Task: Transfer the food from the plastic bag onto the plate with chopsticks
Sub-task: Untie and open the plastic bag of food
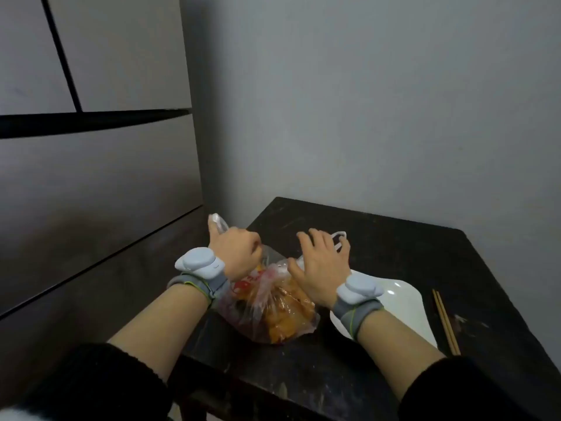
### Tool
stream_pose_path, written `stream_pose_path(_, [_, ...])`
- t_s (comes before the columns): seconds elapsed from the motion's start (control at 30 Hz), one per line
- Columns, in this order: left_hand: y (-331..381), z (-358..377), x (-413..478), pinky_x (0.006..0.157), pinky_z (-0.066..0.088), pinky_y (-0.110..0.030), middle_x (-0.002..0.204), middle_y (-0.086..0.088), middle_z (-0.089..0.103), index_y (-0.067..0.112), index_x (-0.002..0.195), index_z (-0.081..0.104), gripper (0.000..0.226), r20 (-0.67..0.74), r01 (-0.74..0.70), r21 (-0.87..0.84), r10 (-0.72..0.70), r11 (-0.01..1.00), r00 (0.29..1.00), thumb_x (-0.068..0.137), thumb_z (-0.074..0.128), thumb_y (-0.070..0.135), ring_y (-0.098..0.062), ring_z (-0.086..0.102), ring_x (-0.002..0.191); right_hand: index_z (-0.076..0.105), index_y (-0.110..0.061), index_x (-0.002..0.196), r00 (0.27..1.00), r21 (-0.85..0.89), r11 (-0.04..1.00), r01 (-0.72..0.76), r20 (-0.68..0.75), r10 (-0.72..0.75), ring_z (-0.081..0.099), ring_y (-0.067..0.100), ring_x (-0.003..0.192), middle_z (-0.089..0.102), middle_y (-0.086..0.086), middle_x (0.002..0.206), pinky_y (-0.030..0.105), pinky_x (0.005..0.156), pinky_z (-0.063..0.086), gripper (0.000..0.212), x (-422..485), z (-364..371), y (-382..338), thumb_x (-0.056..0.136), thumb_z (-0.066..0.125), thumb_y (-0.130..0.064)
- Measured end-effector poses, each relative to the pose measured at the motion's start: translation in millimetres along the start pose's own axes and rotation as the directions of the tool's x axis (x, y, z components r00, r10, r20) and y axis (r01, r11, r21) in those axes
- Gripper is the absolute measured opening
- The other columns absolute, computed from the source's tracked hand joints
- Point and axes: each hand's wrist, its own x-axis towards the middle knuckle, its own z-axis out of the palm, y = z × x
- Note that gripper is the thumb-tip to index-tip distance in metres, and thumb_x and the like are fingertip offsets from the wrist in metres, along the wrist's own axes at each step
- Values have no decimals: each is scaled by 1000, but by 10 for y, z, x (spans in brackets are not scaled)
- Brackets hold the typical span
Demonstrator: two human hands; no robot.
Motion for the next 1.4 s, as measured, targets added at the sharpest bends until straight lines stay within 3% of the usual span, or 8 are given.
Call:
stream_pose_path(0.1, [-44,73,-65,99,-29,-56,75,3,65,22,78,67,38,-34,47,113,-43,992,999,89,32,31,-18,59,92,41,-21,140,999,3,1000,30,12,-30,34,23,136,42,3,143,50,110,17,60,-5,162,-70,92,23,-54])
stream_pose_path(0.17, [-70,160,-105,96,-34,-52,69,4,64,21,70,66,37,-55,45,193,-35,980,998,87,33,29,-16,60,90,44,-21,136,997,7,998,63,36,-63,38,23,132,45,3,139,51,109,17,59,-28,292,-104,94,23,-56])
stream_pose_path(0.3, [-121,236,-97,108,-23,-54,104,7,67,30,100,67,31,106,-66,88,56,994,993,88,38,26,-12,55,114,53,-20,124,995,34,996,80,49,-81,45,24,124,52,2,129,52,107,21,56,-25,469,-125,93,24,-56])
stream_pose_path(0.4, [-112,269,-147,114,-7,-58,141,6,43,35,126,53,36,313,-106,-24,108,994,943,91,41,34,-13,29,138,61,-18,109,996,37,995,88,9,-89,55,24,108,61,2,110,52,98,32,59,-34,578,-142,87,23,-58])
stream_pose_path(0.57, [-73,335,-213,112,5,-61,149,2,28,44,131,44,39,390,-73,8,64,997,918,92,41,42,-23,18,141,64,-18,96,994,-2,994,111,-18,-111,61,24,89,63,2,93,50,84,45,38,-34,642,-156,83,46,-49])
stream_pose_path(0.83, [-78,480,-98,105,25,-51,119,1,48,32,107,57,23,253,-91,189,41,978,967,89,47,41,-22,39,122,63,-16,81,985,49,986,162,-63,-158,63,28,77,65,3,82,48,75,44,7,-17,649,-87,77,67,-13])
stream_pose_path(1.03, [-8,417,-7,79,35,-35,106,2,58,26,91,55,19,92,35,46,-39,998,995,87,47,42,-23,56,102,53,-14,111,979,99,974,202,-41,-199,54,26,103,59,5,110,41,89,38,18,62,519,-3,97,43,-16])
stream_pose_path(1.4, [28,157,342,71,43,-32,93,-7,68,16,89,64,15,-116,345,-442,-434,828,893,87,50,20,-32,60,87,37,-14,91,993,376,927,-8,-107,52,57,37,80,62,16,91,36,61,33,11,580,39,48,100,37,-20])
